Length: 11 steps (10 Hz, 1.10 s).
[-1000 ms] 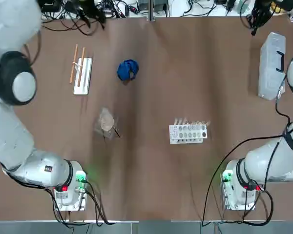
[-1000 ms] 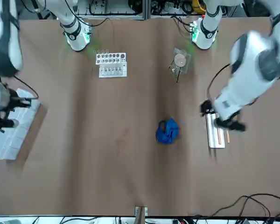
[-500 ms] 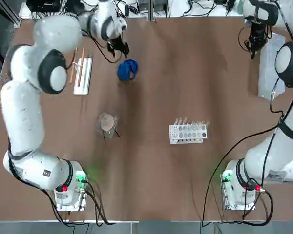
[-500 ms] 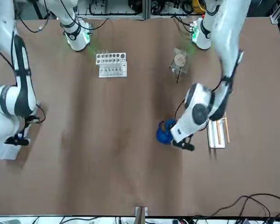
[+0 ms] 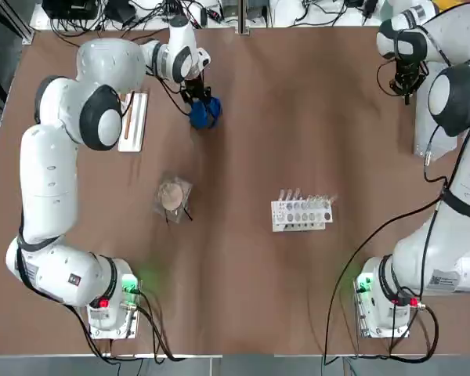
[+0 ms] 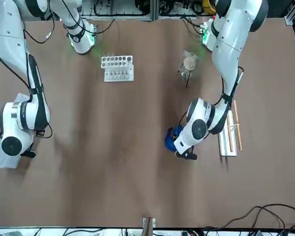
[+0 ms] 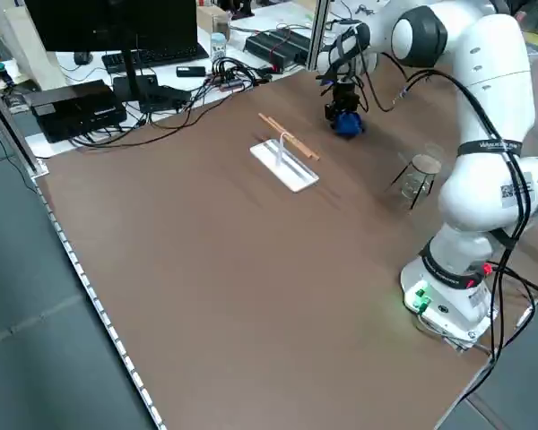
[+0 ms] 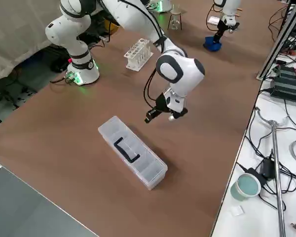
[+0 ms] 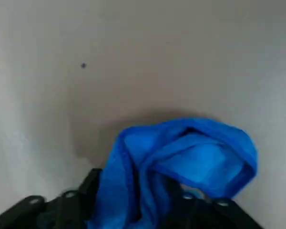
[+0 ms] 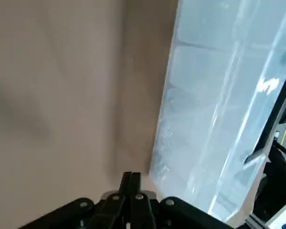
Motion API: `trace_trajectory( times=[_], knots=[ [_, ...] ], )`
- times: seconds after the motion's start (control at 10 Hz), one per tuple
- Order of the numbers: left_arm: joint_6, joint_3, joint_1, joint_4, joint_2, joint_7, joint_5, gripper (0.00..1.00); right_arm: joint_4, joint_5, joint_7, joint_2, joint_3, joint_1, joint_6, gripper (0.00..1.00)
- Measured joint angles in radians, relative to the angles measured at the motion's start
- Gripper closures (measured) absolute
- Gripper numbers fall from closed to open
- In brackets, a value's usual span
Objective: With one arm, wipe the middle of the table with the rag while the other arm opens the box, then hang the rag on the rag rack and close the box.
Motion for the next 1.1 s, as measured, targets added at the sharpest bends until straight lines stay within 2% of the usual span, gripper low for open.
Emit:
trace_trajectory(
  times=[0.2, 0.3, 0.5, 0.7, 0.9, 1.1],
  knots=[
    [0.0, 0.002, -0.044, 0.011, 0.004, -0.029, 0.0, 0.74, -0.037, -0.015, 0.0, 0.002, -0.066, 0.026, 0.086, 0.99],
    [0.0, 0.002, -0.065, 0.03, 0.012, -0.049, 0.0, 0.81, -0.068, -0.019, 0.0, 0.002, -0.102, 0.043, 0.129, 0.99],
    [0.008, -0.001, -0.124, 0.107, 0.056, -0.102, 0.0, 0.83, -0.104, -0.025, 0.0, 0.002, -0.173, 0.087, 0.166, 0.99],
    [0.061, -0.004, -0.21, 0.185, 0.1, -0.151, -0.017, 0.83, -0.105, -0.037, 0.0, 0.002, -0.19, 0.099, 0.166, 0.99],
    [0.209, -0.005, -0.305, 0.246, 0.14, -0.186, -0.046, 0.83, -0.106, -0.05, 0.0, 0.002, -0.206, 0.1, 0.166, 0.99],
    [0.346, -0.007, -0.359, 0.285, 0.178, -0.216, -0.054, 0.83, -0.136, -0.051, 0.0, 0.002, -0.233, 0.102, 0.22, 0.99]
  ],
)
